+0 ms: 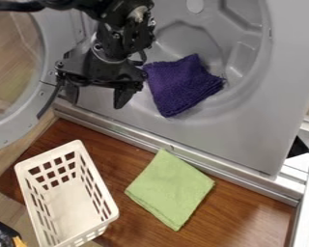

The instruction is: Move the green cloth to the right of the table.

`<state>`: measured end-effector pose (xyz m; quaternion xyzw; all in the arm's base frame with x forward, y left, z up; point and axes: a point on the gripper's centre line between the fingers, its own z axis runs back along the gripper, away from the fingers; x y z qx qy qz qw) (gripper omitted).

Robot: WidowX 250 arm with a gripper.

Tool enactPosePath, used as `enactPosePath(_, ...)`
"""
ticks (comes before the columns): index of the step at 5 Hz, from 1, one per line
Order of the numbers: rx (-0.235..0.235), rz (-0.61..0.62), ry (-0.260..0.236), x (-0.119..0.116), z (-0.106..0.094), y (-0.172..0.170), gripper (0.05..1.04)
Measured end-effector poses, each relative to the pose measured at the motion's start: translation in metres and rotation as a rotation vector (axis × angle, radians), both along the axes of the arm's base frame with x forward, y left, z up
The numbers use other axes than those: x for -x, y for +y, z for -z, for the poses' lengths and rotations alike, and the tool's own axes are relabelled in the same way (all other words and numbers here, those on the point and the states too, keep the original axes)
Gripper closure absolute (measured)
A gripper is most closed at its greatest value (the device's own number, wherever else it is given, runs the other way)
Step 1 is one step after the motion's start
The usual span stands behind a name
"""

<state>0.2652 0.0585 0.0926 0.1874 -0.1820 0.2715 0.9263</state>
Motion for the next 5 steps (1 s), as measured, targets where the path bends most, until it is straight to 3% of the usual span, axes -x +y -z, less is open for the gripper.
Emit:
enactPosePath(1,0.01,-0.004,0.025,0.003,0.007,-0.001,0.083)
enactPosePath(2,0.13,-0.046,-0.021,-0.002,0.021,-0.005,0.083)
enactPosePath(4,0.339,-0.045,-0.052,-0.009,0.052,-0.028,0.083)
enactPosePath(5,0.387,-0.026,-0.04,-0.013,0.073,-0.038,0.083)
